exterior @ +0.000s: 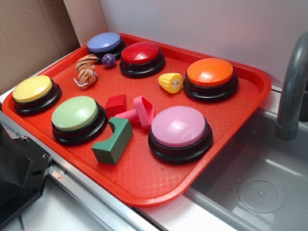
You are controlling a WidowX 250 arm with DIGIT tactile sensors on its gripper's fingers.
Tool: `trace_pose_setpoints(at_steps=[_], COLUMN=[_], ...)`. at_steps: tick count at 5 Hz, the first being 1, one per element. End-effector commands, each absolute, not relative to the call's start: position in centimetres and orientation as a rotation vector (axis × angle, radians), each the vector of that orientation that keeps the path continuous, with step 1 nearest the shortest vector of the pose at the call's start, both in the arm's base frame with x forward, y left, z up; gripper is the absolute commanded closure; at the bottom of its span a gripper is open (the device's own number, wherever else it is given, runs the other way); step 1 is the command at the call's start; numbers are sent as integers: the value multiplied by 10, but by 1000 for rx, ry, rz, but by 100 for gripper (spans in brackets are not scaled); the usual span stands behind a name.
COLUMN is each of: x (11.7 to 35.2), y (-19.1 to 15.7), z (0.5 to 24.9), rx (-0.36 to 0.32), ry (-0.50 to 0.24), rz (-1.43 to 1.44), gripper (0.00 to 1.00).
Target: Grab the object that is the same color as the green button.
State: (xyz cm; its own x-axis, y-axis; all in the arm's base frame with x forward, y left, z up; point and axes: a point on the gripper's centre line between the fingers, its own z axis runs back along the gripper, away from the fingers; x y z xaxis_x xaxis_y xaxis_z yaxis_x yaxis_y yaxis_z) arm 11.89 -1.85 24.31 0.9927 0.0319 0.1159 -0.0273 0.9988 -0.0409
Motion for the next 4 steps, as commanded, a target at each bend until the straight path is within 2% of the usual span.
trace_pose_setpoints(at_steps=[1, 2, 4], x=[119, 130, 144], y=[-18, -33, -65], z=[243, 233, 194], rx=[-39, -30, -107], ry=[-117, -184, -269], rz=[30, -7, -64], gripper=[0, 0, 0])
